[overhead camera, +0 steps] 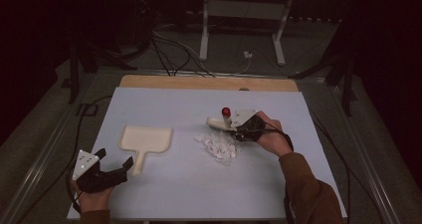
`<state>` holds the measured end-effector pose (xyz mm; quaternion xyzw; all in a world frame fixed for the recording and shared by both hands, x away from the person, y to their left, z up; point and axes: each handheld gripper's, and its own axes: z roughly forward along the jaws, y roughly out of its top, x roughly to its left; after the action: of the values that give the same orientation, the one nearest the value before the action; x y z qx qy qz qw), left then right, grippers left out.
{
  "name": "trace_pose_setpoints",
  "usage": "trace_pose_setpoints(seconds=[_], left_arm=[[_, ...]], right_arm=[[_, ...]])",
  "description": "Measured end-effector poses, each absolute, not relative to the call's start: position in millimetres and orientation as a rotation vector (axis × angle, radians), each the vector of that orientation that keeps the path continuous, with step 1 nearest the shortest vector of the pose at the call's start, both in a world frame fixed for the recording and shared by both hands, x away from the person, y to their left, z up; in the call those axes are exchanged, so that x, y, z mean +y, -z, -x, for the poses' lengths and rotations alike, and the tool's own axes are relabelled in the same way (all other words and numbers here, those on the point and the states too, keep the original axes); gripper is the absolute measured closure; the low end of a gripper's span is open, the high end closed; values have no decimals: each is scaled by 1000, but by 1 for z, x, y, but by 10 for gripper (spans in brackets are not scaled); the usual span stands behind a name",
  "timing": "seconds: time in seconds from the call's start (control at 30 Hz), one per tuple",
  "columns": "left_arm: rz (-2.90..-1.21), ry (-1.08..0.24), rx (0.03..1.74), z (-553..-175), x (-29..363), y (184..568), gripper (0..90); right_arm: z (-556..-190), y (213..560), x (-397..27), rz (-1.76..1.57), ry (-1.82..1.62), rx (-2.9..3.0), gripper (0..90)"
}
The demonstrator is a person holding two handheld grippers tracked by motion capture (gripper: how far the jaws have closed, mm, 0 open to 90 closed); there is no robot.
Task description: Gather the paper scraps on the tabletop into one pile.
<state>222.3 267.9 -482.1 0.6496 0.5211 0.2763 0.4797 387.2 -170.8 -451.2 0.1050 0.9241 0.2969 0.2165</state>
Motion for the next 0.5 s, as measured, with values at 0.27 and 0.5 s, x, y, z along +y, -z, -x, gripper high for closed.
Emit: trace_pose_setpoints(seconds=[0.27,0.5], left_arm=[[-1586,-670,1274,-223,268,483,3],[-1587,-670,1273,-223,268,483,4]], right_arm=[[-382,431,-179,-360,-945,2498,676],[-368,412,-187,-352,-1051,2519,676]])
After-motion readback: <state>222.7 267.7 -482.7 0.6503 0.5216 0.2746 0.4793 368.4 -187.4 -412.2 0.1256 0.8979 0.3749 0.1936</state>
